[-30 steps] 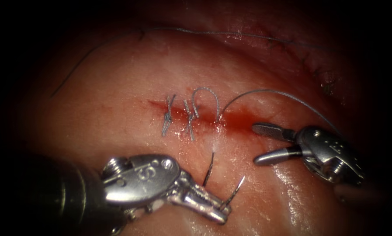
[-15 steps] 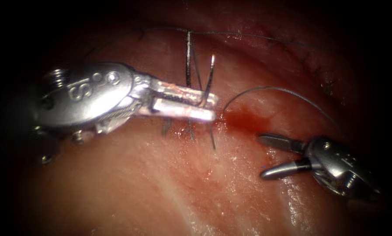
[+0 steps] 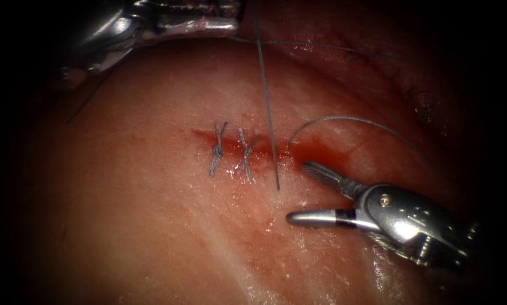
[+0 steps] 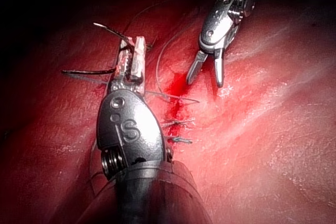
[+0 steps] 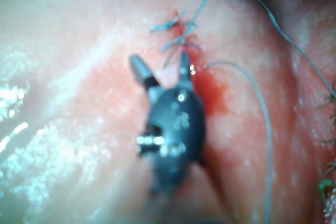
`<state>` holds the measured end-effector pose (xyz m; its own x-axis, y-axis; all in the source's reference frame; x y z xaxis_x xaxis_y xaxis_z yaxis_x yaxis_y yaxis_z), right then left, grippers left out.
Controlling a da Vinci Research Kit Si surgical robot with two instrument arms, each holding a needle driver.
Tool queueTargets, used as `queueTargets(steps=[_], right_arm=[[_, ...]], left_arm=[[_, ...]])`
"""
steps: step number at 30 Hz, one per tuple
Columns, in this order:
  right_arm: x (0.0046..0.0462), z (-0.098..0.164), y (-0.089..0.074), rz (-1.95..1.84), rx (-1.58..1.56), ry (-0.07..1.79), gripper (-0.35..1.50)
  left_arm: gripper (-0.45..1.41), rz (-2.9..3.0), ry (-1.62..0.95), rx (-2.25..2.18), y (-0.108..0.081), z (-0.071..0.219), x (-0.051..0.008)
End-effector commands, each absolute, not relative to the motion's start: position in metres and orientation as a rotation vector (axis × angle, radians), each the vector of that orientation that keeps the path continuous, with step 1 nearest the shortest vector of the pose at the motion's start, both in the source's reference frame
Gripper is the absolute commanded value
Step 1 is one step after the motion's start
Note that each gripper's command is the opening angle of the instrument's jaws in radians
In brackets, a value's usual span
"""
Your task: Wound Closure
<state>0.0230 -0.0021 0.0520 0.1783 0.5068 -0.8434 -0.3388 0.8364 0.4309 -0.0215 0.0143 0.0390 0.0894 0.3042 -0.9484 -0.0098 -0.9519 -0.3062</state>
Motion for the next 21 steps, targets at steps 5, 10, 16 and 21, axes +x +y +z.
queueTargets(steps=[5,10,16,21], right_arm=[[0.0250,0.0555,-0.0027,0.622,0.117,1.212,1.16],[0.0252,0.0561,-0.0031,0.617,0.114,1.211,1.11],[0.0260,0.0565,-0.0036,0.605,0.122,1.223,1.01],[0.0263,0.0565,-0.0042,0.579,0.128,1.223,0.96]], left_arm=[[-0.45,1.962,-0.299,-2.139,0.0130,0.0407,-0.0205],[-0.45,1.963,-0.293,-2.133,0.0132,0.0409,-0.0203],[-0.45,1.965,-0.289,-2.130,0.0130,0.0409,-0.0206],[-0.45,1.965,-0.287,-2.128,0.0131,0.0409,-0.0207]])
